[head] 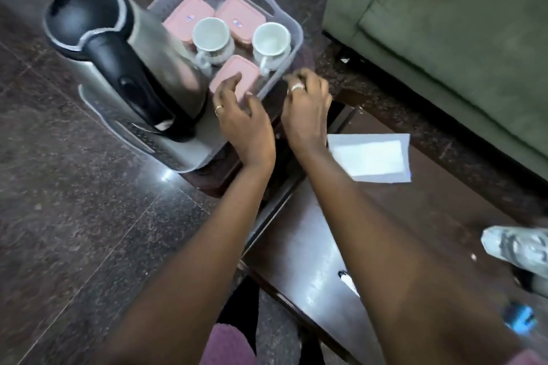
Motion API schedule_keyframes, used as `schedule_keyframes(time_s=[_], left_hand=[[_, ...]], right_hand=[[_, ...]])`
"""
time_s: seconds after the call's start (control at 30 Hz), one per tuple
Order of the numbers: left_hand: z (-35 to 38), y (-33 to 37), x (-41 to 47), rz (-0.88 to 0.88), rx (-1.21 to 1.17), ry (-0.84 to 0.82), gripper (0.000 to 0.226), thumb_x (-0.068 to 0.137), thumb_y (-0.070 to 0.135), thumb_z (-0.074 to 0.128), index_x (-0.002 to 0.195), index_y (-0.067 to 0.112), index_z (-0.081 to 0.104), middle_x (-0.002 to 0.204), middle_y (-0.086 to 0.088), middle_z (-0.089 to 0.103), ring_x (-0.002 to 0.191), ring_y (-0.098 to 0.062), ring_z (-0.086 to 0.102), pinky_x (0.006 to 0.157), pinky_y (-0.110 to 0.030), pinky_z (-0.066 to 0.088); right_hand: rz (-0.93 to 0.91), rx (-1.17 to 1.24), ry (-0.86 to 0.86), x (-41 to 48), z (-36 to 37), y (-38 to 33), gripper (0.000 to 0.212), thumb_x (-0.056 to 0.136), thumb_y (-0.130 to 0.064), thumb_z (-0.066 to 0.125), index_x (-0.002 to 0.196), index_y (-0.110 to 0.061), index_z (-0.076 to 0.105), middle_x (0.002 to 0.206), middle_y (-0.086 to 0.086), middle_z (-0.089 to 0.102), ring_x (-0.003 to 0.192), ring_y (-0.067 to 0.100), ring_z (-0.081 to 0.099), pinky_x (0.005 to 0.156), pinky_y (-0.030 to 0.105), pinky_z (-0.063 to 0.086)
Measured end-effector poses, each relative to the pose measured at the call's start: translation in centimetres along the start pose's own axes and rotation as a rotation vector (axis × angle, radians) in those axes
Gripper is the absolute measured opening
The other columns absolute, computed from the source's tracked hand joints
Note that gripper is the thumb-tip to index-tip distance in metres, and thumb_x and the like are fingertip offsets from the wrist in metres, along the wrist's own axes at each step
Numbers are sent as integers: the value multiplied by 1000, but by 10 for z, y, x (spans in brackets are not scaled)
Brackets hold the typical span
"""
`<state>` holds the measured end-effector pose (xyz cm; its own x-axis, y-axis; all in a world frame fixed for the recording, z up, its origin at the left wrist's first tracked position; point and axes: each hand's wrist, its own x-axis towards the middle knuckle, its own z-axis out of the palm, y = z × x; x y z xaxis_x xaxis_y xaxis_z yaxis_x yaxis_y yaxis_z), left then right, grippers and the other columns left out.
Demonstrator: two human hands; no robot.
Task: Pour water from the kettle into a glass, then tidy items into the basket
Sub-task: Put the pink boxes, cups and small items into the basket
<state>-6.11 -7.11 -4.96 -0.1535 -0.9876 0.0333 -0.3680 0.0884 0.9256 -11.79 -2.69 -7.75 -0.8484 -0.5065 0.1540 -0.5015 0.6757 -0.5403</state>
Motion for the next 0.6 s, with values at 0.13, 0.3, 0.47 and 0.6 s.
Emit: schedule_keyframes(time_s=[0.13,0.3,0.47,0.6], left_hand=[[5,-24,-73,212,76,-300,29,78,-7,48,103,0,63,109,-18,61,106,-29,57,96,-17,35],[4,-65,-163,315,258,-719,27,81,-4,49,102,2,65,109,-17,62,105,-31,58,96,-25,36],[-3,-90,-230,529,430,-1189,26,87,9,56,111,3,64,116,-17,62,110,-32,56,100,-24,32],[-9,-108,-265,555,631,-1472,51,86,37,60,129,9,53,136,-11,50,126,-24,44,110,-24,25]], right_hand=[[293,83,-11,-68,-10,55,31,91,-8,47,119,-7,60,129,13,53,118,30,43,97,33,28],[506,61,-35,-158,-40,123,27,91,-7,48,115,-4,61,126,17,55,115,32,44,99,33,30],[692,-74,-25,-239,-85,188,21,86,0,54,103,3,66,119,24,57,107,43,50,93,47,41],[800,-151,-122,-308,-113,227,24,88,-8,57,110,0,65,119,23,57,104,42,51,88,45,41]])
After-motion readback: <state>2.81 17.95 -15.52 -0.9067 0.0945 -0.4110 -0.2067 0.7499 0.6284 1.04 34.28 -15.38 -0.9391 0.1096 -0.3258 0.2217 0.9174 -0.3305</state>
